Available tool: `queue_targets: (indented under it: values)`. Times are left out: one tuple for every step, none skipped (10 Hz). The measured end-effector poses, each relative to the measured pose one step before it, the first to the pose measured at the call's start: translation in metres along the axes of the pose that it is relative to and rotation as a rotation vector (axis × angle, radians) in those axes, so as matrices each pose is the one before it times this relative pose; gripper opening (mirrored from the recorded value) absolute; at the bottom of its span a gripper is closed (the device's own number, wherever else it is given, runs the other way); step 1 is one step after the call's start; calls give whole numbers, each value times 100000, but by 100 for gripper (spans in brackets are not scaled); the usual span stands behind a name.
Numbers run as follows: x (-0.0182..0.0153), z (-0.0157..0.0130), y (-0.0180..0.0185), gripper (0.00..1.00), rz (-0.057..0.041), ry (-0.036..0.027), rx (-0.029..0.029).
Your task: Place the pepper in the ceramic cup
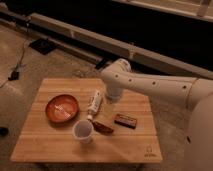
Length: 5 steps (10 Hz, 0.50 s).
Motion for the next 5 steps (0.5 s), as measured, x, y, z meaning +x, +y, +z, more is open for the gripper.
queue_targets:
  values:
    - [222,1008,-201,80,35,-10,-976]
    - [312,792,-214,80,-438,6,-711]
    - [762,931,-528,80,-93,-70,-945]
    - [598,254,-345,80,-344,94,-691]
    - [-2,304,-162,80,-140,-191,-540]
